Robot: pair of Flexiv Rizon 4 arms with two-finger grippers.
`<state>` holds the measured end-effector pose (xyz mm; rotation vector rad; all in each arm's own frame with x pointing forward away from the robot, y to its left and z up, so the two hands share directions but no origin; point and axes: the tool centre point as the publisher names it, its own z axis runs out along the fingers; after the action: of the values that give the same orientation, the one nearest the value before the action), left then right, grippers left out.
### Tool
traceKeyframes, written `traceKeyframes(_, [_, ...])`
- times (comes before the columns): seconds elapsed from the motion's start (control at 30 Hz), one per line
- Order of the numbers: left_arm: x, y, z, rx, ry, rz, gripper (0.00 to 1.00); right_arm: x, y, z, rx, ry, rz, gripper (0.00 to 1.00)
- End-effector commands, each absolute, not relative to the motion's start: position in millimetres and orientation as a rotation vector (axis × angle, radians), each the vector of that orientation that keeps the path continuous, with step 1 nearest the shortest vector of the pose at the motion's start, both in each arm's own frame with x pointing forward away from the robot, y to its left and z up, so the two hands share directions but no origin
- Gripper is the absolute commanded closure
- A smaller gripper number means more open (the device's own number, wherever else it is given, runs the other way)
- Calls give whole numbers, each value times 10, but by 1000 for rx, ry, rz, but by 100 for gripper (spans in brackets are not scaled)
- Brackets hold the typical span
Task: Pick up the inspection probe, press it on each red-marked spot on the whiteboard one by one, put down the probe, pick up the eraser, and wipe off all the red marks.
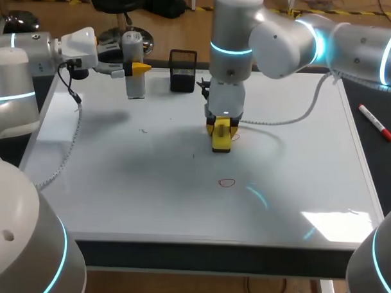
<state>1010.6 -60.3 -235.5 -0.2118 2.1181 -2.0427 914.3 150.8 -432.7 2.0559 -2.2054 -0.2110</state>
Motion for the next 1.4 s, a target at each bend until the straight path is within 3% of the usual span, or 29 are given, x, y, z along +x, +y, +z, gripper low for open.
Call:
traceKeyframes(0.03, [10104, -607, -2351, -211, 2116, -2042, 100, 9143, 1452, -4405, 2043, -2201, -203, 100])
traceKeyframes(1.4, [10104, -607, -2351, -211, 2116, -2042, 100, 8869, 827, -4553, 1869, -2266, -174, 100])
